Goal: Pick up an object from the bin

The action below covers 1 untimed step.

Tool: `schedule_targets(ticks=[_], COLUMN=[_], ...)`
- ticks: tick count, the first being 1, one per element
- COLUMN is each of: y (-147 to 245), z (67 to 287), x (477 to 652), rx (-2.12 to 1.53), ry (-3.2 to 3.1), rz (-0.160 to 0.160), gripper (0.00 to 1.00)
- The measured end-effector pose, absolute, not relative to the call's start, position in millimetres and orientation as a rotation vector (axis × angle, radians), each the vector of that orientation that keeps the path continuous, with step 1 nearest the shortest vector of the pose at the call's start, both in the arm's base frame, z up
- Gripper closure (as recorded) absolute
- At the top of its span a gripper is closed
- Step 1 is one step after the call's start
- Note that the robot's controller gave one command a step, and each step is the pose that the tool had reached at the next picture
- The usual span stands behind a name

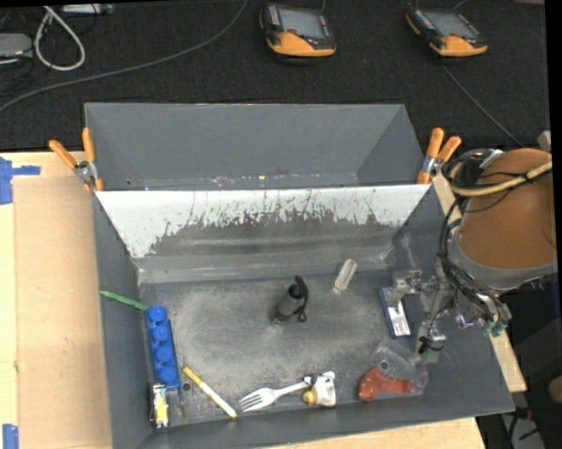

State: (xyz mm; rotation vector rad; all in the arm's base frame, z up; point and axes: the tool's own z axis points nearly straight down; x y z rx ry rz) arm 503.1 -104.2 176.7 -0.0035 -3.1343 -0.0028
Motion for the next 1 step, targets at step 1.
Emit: schedule_targets(ticks=[1], y=[-103.7], z=[179.2], x=[504.8], rx=[0.002], ry=[-3.140], rz=[-0.001], gripper=[0.00])
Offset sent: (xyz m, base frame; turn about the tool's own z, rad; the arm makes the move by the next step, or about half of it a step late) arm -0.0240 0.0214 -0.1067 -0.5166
